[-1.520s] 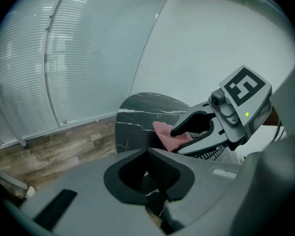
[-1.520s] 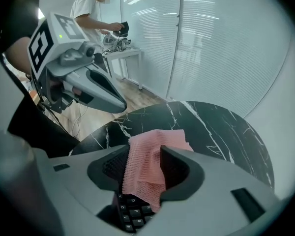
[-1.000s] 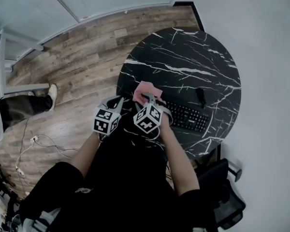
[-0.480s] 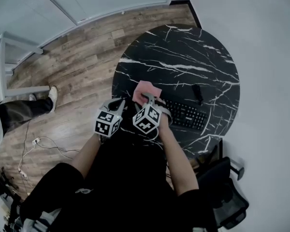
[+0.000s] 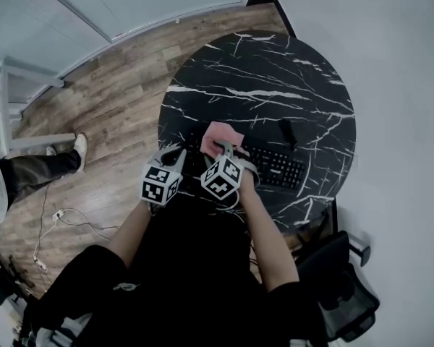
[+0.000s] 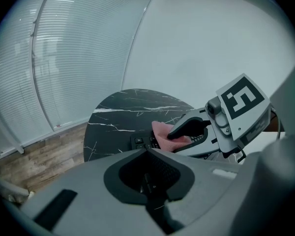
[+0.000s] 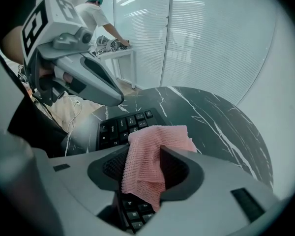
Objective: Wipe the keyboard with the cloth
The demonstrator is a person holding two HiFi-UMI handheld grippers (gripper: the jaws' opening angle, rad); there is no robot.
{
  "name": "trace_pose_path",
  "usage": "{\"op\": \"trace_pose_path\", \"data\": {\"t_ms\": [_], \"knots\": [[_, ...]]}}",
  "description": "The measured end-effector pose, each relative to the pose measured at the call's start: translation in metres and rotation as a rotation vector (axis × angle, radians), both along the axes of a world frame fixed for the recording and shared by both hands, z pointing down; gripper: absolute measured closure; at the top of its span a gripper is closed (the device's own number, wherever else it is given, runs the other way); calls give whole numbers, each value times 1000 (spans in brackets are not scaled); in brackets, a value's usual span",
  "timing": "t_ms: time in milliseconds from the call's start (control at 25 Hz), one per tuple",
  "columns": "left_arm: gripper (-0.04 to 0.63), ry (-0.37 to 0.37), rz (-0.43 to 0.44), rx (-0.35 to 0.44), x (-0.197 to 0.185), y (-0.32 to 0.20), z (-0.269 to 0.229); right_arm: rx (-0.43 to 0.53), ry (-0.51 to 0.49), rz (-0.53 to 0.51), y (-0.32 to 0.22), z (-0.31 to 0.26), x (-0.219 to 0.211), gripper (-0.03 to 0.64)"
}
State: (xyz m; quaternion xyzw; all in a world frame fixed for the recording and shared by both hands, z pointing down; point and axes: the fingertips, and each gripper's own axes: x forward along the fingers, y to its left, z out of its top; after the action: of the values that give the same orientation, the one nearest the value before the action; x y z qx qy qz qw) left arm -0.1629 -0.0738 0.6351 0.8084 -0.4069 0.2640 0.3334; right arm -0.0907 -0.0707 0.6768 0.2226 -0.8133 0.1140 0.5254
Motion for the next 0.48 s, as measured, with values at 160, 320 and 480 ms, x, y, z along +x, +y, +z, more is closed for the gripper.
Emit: {"op": "trace_pose_path", "data": {"t_ms": [160, 320, 480], "knots": [[597, -6, 16, -1, 14, 5, 0, 4, 3, 14, 2, 0, 15, 445], [597, -13, 38, 1, 30, 9, -2, 12, 3, 29, 5, -1, 30, 442], [597, -18, 54, -1, 45, 11, -4, 17, 0, 43, 8, -1, 44, 442]]}}
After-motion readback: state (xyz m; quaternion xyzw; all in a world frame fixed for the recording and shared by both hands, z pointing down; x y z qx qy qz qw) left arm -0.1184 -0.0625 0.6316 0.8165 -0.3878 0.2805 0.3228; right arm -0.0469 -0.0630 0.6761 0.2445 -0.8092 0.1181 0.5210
